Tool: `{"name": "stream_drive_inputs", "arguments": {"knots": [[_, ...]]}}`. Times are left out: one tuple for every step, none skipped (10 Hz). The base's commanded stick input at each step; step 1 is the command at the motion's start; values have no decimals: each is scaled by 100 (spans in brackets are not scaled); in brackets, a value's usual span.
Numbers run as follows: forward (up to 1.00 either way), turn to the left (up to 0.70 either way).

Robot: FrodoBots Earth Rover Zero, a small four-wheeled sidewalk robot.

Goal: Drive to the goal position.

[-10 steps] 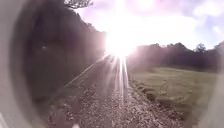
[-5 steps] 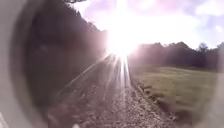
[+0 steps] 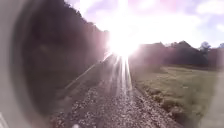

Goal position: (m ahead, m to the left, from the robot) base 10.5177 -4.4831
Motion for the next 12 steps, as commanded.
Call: {"name": "stream_drive_inputs", "arguments": {"knots": [[85,20],[85,0],[85,0],[85,0],[85,0],[85,0],[85,0],[85,0],[85,0],[85,0],[85,0],[85,-16]]}}
